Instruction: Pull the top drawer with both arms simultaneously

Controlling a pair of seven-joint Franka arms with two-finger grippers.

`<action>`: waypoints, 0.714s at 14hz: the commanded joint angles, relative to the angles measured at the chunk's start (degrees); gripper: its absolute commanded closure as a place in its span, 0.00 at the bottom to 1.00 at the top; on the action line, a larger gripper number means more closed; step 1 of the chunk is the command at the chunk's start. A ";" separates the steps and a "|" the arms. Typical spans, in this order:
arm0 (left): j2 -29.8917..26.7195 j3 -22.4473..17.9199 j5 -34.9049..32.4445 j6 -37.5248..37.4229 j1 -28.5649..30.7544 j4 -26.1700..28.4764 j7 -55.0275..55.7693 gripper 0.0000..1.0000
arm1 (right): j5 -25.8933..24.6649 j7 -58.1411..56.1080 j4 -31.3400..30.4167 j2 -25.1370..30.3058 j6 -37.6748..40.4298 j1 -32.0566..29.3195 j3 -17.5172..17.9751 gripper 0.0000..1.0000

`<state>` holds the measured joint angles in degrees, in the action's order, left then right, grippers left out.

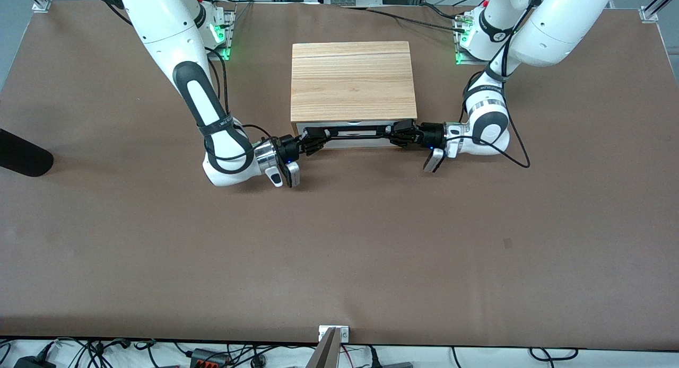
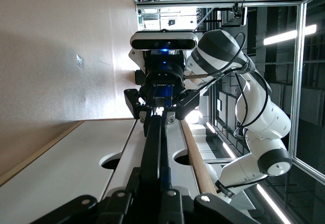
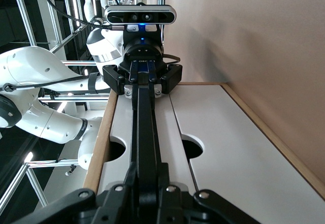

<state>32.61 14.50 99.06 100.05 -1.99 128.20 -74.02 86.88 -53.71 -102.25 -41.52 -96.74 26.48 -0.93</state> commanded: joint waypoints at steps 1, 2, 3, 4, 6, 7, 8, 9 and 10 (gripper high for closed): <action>0.26 0.62 1.31 0.24 -0.38 -0.05 -2.45 0.99 | 1.19 -0.26 -0.49 0.29 0.24 0.15 0.22 0.91; 0.35 0.62 1.31 0.24 -0.55 -0.14 -2.45 0.99 | 1.36 -0.26 -0.40 0.29 0.15 0.15 0.22 0.91; 0.35 0.62 1.31 0.32 -0.64 -0.14 -2.36 0.99 | 2.67 -0.43 -0.40 0.21 0.06 0.24 0.22 0.91; 0.35 0.53 1.31 0.32 -0.64 -0.23 -2.36 0.99 | 3.12 -0.52 -0.14 -0.32 0.06 0.24 0.22 0.91; 0.78 0.53 1.23 0.32 -0.29 -1.80 -1.92 0.99 | 3.21 -0.61 1.17 -1.54 -0.38 0.24 0.22 0.91; 1.40 0.53 1.23 0.32 -0.12 -2.68 -1.66 0.99 | 3.21 -0.61 1.87 -2.25 -0.38 0.24 0.22 0.91; 2.19 0.45 1.14 0.32 -0.03 -3.91 -1.57 0.99 | 3.21 -0.61 2.58 -2.69 -0.38 0.15 0.22 0.91; 3.06 0.36 1.14 0.32 0.06 -4.79 -1.57 0.99 | 3.21 -0.26 3.45 -3.22 -0.38 -0.11 0.14 0.91; 3.77 0.10 1.05 0.32 0.06 -6.10 -1.57 0.99 | 3.12 0.09 4.77 -3.83 -0.38 -0.29 0.05 0.91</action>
<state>33.53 14.36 99.05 100.20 -1.73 126.41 -73.72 88.95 -54.08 -101.03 -42.62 -96.71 26.22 -1.08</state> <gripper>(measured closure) 0.819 0.815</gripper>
